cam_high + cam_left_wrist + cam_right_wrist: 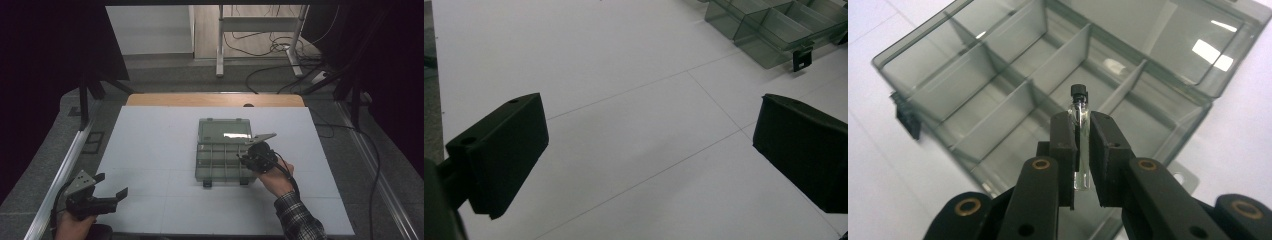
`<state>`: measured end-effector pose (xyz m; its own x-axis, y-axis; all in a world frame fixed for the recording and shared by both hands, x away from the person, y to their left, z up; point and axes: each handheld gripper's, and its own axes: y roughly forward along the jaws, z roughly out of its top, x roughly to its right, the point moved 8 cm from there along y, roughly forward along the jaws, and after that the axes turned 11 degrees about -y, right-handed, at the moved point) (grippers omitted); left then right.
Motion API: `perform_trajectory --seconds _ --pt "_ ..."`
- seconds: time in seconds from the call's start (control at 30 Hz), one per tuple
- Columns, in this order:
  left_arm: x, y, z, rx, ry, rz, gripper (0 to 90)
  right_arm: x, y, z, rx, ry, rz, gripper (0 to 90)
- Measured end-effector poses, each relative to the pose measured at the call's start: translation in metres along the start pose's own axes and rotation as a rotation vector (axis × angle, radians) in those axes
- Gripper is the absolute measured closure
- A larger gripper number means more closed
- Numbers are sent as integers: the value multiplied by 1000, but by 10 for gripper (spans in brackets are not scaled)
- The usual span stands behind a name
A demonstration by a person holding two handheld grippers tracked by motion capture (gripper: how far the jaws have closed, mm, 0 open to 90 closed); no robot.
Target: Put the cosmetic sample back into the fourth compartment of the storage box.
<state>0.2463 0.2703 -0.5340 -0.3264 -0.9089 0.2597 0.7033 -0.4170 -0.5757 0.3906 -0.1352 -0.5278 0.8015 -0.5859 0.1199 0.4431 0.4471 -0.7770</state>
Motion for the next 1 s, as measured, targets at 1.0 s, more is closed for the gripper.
perform_trajectory --seconds 1.0 --pt "0 0 0 -2 0 4 16 42 24 1 -18 68 -87 800"
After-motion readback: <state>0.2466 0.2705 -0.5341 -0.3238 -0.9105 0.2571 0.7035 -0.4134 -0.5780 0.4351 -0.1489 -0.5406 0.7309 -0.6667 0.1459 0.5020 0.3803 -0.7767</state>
